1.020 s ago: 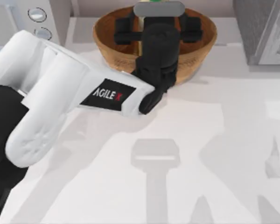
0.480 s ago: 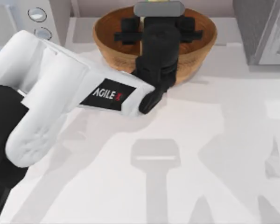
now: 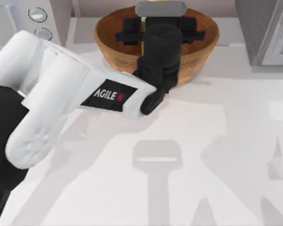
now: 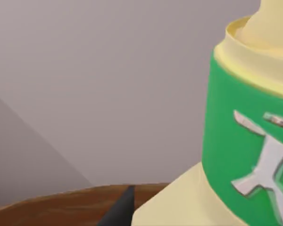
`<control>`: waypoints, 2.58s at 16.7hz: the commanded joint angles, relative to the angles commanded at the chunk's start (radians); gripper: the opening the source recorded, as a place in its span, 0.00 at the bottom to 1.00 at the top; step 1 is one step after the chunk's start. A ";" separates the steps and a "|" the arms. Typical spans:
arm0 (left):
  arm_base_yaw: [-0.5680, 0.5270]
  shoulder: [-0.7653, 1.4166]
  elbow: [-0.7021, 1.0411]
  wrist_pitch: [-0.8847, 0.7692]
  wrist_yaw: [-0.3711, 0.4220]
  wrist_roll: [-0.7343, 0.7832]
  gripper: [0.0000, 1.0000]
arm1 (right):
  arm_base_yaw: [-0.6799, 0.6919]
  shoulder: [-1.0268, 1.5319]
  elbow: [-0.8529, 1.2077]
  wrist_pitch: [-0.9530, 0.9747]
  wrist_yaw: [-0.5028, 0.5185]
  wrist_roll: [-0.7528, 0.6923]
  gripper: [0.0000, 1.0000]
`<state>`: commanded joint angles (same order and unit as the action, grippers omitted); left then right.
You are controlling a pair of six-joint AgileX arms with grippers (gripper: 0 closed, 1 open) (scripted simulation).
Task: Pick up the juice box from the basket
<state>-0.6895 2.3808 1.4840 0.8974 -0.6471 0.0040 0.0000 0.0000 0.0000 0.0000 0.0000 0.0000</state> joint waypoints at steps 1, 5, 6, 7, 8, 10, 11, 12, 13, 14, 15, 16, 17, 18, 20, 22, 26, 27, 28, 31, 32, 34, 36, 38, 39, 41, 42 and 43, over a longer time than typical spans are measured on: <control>0.000 0.000 0.000 0.000 0.000 0.000 0.00 | 0.000 0.000 0.000 0.000 0.000 0.000 1.00; 0.000 0.000 0.000 0.000 0.000 0.000 0.00 | 0.000 0.000 0.000 0.000 0.000 0.000 1.00; 0.000 0.000 0.000 0.000 0.000 0.000 0.00 | 0.000 0.000 0.000 0.000 0.000 0.000 1.00; 0.000 0.000 0.000 0.000 0.000 0.000 0.00 | 0.000 0.000 0.000 0.000 0.000 0.000 1.00; -0.009 -0.019 0.000 -0.003 0.000 -0.001 0.00 | 0.000 0.000 0.000 0.000 0.000 0.000 1.00; -0.010 -0.021 0.003 -0.016 0.000 0.000 0.00 | 0.000 0.000 0.000 0.000 0.000 0.000 1.00; -0.010 -0.027 0.010 -0.034 0.000 0.001 0.00 | 0.000 0.000 0.000 0.000 0.000 0.000 1.00; -0.010 -0.038 0.022 -0.058 -0.001 0.001 0.00 | 0.000 0.000 0.000 0.000 0.000 0.000 1.00; -0.009 -0.052 0.037 -0.086 -0.002 0.000 0.00 | 0.000 0.000 0.000 0.000 0.000 0.000 1.00; -0.009 -0.069 0.056 -0.118 -0.002 -0.001 0.00 | 0.000 0.000 0.000 0.000 0.000 0.000 1.00; -0.008 -0.088 0.076 -0.154 -0.003 -0.001 0.00 | 0.000 0.000 0.000 0.000 0.000 0.000 1.00; -0.008 -0.108 0.098 -0.191 -0.004 -0.001 0.00 | 0.000 0.000 0.000 0.000 0.000 0.000 1.00; -0.008 -0.128 0.121 -0.231 -0.005 -0.001 0.00 | 0.000 0.000 0.000 0.000 0.000 0.000 1.00; -0.008 -0.148 0.144 -0.271 -0.005 -0.001 0.00 | 0.000 0.000 0.000 0.000 0.000 0.000 1.00; -0.009 -0.187 0.187 -0.351 -0.005 0.000 0.00 | 0.000 0.000 0.000 0.000 0.000 0.000 1.00; -0.010 -0.218 0.223 -0.421 -0.005 0.001 0.00 | 0.000 0.000 0.000 0.000 0.000 0.000 1.00; -0.011 -0.247 0.256 -0.486 -0.005 0.002 0.00 | 0.000 0.000 0.000 0.000 0.000 0.000 1.00; -0.011 -0.247 0.256 -0.486 -0.005 0.002 0.00 | 0.000 0.000 0.000 0.000 0.000 0.000 1.00; -0.011 -0.247 0.256 -0.486 -0.005 0.002 0.00 | 0.000 0.000 0.000 0.000 0.000 0.000 1.00; -0.008 -0.251 0.244 -0.489 -0.001 0.006 0.00 | 0.000 0.000 0.000 0.000 0.000 0.000 1.00; -0.004 -0.268 0.223 -0.501 0.008 0.009 0.00 | 0.000 0.000 0.000 0.000 0.000 0.000 1.00; 0.012 -0.332 0.154 -0.534 0.038 0.017 0.00 | 0.000 0.000 0.000 0.000 0.000 0.000 1.00; 0.038 -0.436 0.055 -0.572 0.079 0.024 0.00 | 0.000 0.000 0.000 0.000 0.000 0.000 1.00; 0.075 -0.576 -0.064 -0.611 0.127 0.029 0.00 | 0.000 0.000 0.000 0.000 0.000 0.000 1.00; 0.098 -0.658 -0.131 -0.631 0.153 0.030 0.00 | 0.000 0.000 0.000 0.000 0.000 0.000 1.00; 0.149 -0.841 -0.273 -0.669 0.208 0.032 0.00 | 0.000 0.000 0.000 0.000 0.000 0.000 1.00; 0.178 -0.940 -0.348 -0.688 0.238 0.032 0.00 | 0.000 0.000 0.000 0.000 0.000 0.000 1.00; 0.209 -1.042 -0.424 -0.706 0.267 0.032 0.00 | 0.000 0.000 0.000 0.000 0.000 0.000 1.00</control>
<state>-0.4803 1.3389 1.0596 0.1912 -0.3799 0.0357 0.0000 0.0000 0.0000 0.0000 0.0000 0.0000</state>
